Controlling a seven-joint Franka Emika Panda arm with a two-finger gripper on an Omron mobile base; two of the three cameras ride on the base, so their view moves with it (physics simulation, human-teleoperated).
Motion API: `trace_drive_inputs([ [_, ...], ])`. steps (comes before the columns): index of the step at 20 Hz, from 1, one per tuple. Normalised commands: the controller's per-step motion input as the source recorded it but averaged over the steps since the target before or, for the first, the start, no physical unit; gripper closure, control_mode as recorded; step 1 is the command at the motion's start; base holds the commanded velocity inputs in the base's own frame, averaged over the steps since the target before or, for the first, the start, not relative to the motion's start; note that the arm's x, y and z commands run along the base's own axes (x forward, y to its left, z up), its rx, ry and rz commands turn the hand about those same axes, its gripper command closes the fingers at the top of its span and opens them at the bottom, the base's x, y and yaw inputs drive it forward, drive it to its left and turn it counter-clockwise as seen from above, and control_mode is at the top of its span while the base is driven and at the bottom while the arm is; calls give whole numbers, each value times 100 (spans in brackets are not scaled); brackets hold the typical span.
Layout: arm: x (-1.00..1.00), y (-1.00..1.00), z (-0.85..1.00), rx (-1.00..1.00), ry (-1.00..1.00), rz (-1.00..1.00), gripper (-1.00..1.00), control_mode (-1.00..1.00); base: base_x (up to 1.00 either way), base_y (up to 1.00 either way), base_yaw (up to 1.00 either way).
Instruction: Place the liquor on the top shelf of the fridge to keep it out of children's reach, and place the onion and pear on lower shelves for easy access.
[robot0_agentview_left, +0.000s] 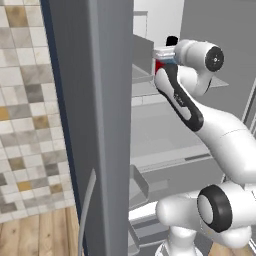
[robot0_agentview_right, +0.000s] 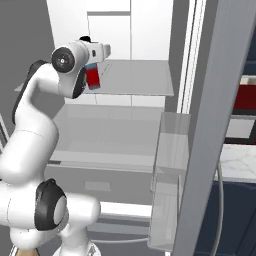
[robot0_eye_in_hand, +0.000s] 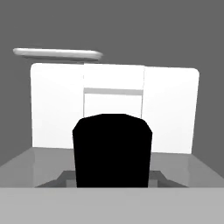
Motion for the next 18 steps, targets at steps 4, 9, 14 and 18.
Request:
trace_drive_inputs([
  [4, 77, 0, 0, 0, 15, 1, 100, -100, 0, 0, 0],
  [9, 56, 0, -30, 0, 7, 1, 100, -100, 0, 0, 0],
  [14, 32, 0, -56, 0, -3, 1, 100, -100, 0, 0, 0],
  [18, 19, 0, -49, 0, -17, 2, 100, -100, 0, 0, 0],
])
